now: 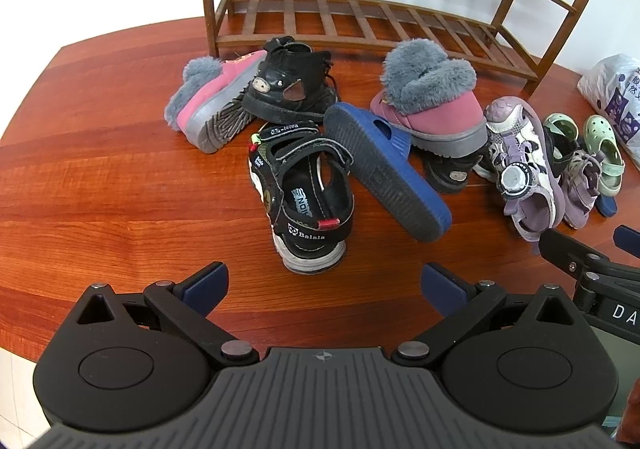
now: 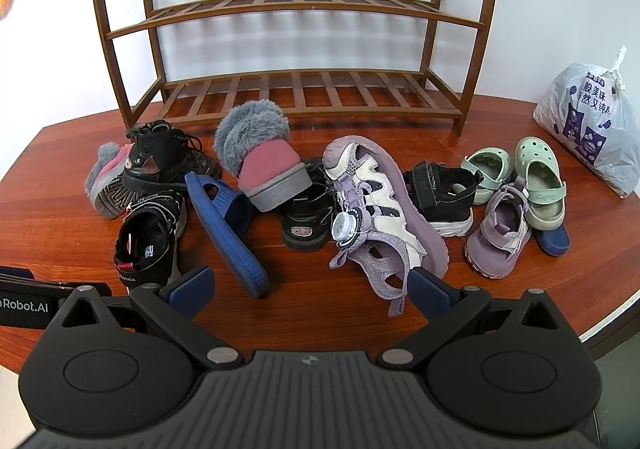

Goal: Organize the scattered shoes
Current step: 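Move the left tool toward the black Balala sandal in the pile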

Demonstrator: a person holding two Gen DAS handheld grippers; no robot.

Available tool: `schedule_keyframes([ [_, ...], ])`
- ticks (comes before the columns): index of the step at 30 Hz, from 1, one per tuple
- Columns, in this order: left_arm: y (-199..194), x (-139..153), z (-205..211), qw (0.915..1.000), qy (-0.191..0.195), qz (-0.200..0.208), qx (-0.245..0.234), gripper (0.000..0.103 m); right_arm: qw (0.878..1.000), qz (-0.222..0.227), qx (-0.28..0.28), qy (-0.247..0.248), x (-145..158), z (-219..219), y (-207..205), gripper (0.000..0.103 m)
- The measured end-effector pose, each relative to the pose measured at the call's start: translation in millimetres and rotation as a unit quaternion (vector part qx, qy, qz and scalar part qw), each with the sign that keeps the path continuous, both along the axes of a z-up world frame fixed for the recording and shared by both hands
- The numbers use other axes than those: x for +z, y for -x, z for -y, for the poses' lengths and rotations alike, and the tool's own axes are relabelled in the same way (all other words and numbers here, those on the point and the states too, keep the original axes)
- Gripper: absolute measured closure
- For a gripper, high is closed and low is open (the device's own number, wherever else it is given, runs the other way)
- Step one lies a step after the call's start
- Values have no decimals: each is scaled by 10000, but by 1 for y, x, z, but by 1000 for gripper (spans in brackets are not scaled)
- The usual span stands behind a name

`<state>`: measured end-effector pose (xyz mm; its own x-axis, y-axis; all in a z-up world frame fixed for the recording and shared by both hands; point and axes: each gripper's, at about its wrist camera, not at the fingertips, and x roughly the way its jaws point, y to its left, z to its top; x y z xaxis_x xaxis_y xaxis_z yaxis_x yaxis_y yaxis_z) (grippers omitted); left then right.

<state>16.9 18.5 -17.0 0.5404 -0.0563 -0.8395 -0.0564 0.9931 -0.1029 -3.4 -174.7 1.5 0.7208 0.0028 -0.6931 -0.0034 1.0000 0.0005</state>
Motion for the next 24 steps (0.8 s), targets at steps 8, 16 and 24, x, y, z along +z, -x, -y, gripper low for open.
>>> schedule_keyframes([
  [8,0,-1,-2,10000,30,-27,41,0,10000,-6,10,11,0,0,-1,0],
  [16,0,-1,-3,9999,99,-29,54,0,10000,-2,15,19,0,1,1,0],
  [24,-4,-6,-15,9994,178,-114,281,0,10000,-48,45,46,3,4,5,0],
])
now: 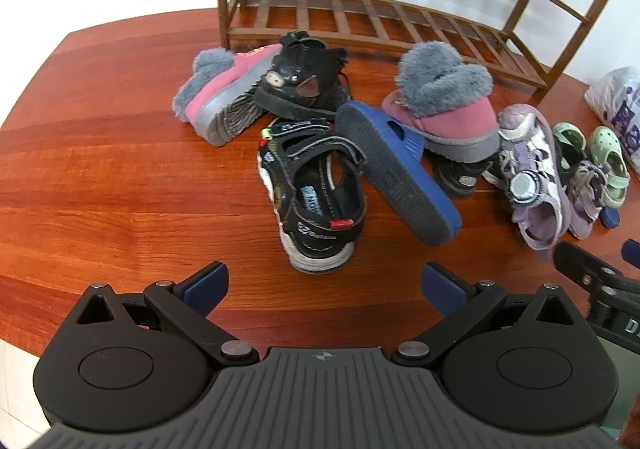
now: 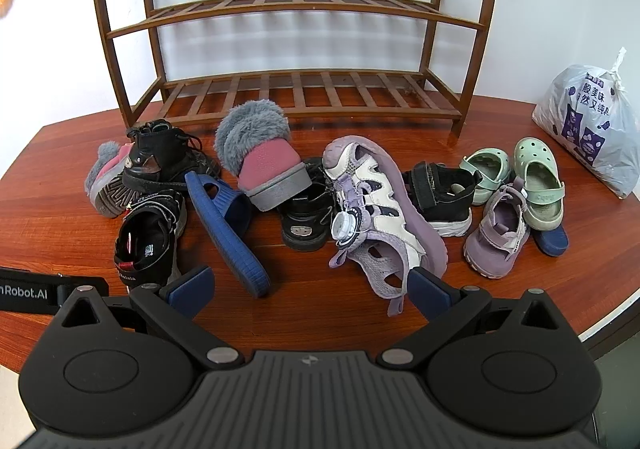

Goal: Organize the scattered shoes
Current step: 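Move the left tool toward the black Balala sandal in the pile, then close the left tool on the black Balala sandal's heel strap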

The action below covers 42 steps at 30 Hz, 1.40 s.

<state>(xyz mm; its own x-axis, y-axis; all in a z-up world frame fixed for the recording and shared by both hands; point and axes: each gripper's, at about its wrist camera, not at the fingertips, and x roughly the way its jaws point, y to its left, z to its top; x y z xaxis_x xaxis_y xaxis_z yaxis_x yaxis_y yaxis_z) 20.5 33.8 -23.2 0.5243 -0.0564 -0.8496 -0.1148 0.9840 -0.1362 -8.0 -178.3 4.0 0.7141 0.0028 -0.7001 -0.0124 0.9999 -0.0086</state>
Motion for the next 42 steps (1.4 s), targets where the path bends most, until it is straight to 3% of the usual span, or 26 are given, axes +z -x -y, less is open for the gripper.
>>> schedule_keyframes([
  [10,-22,-10,-15,9991,372,-155,127,0,10000,-62,36,36,4,4,4,0],
  [25,-79,-35,-9,9987,178,-273,380,0,9998,-128,120,-59,4,50,-31,0],
  [37,-125,-55,-6,9938,542,-698,670,0,9998,-93,48,-153,0,85,-63,0],
  [42,-138,-67,-3,9931,446,-808,718,0,9998,-102,-3,-159,-2,95,-72,0],
])
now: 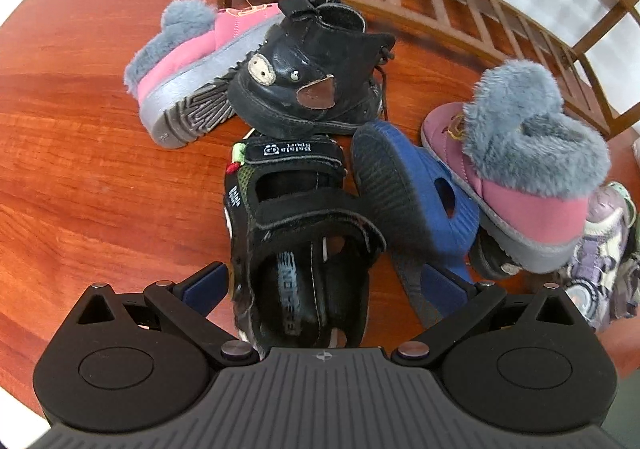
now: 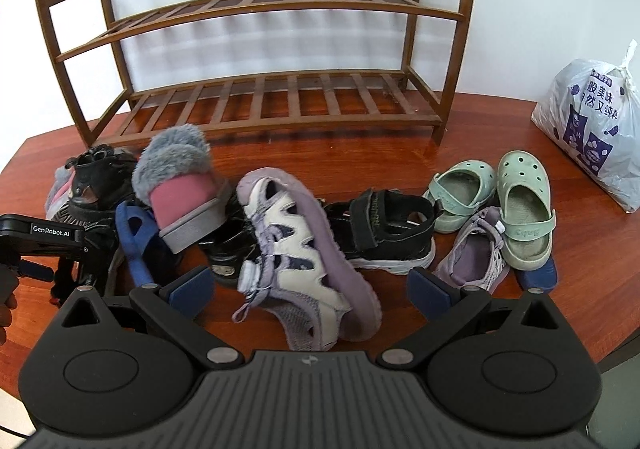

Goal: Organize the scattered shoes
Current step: 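Close the left tool on the black Balala sandal's heel strap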

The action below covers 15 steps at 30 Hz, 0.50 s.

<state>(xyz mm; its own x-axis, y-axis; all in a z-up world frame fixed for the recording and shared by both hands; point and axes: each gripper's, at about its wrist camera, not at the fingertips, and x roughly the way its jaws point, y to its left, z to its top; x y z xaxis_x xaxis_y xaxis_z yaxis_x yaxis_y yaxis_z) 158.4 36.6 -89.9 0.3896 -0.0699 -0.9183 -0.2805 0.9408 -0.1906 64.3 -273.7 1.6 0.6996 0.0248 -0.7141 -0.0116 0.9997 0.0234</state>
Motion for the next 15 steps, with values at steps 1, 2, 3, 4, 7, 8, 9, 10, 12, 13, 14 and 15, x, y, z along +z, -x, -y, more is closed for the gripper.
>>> schedule_keyframes([
  [1,-3,-4,0,10000,-43,-51,19,0,10000,-2,-10,-1,-1,2,-2,0],
  [2,-6,-8,0,9999,-82,-98,37,0,10000,-4,-20,-2,-1,4,-4,0],
  [3,-6,-9,0,9999,-81,-111,44,1,10000,-6,-31,-3,-2,6,-6,0],
  [4,-8,-14,-1,9998,-64,-156,87,1,10000,-8,-41,-4,-2,8,-8,0],
  [7,-9,-21,-5,9995,33,-260,202,5,10000,-19,-65,5,-4,13,-13,0],
  [8,-10,-24,-6,9993,57,-287,234,9,10000,-26,-69,10,-4,15,-14,0],
  [9,-9,-25,-7,9992,26,-302,252,12,10000,-35,-73,14,-4,16,-15,0],
  [10,-9,-26,-7,9991,-5,-318,271,14,10000,-42,-76,17,-5,17,-16,0],
  [12,-8,-27,-8,9991,-28,-316,299,17,10000,-50,-67,25,-6,18,-19,0],
  [13,-6,-26,-8,9991,-26,-274,326,17,10000,-55,-57,30,-6,19,-21,0],
  [14,-4,-26,-9,9991,-28,-253,343,20,10000,-59,-37,34,-6,19,-22,0],
  [15,-3,-25,-9,9991,-28,-232,361,21,10000,-64,-8,38,-7,18,-24,0],
])
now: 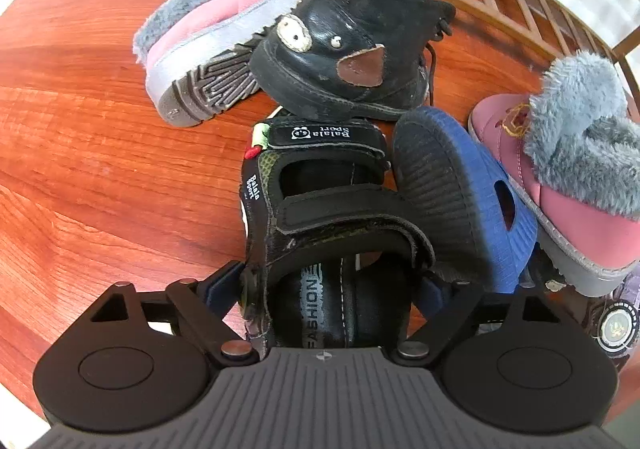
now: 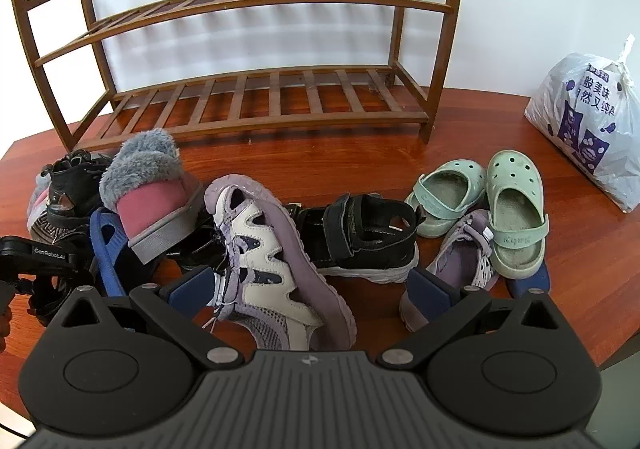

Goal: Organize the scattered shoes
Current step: 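Close the left tool on the black Balala sandal's heel strap, then lift the black sandal with the left tool and carry it to open table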

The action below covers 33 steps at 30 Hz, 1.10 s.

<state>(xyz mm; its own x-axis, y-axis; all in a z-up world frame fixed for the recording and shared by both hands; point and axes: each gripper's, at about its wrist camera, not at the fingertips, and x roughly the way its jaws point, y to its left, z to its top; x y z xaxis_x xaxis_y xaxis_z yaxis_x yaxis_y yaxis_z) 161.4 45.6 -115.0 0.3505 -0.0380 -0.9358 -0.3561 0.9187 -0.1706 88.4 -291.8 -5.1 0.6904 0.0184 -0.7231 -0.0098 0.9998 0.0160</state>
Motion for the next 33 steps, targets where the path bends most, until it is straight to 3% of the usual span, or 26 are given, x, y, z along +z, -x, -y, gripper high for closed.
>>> schedule_keyframes([
  [8,8,4,-6,9993,244,55,281,32,9995,-24,299,19,-2,-9,-14,0],
  [22,24,21,-9,9983,390,38,421,37,9960,63,890,-80,9,-25,-33,0],
  [33,59,37,-23,9985,385,27,393,39,9854,75,1674,-287,18,-51,-46,0],
])
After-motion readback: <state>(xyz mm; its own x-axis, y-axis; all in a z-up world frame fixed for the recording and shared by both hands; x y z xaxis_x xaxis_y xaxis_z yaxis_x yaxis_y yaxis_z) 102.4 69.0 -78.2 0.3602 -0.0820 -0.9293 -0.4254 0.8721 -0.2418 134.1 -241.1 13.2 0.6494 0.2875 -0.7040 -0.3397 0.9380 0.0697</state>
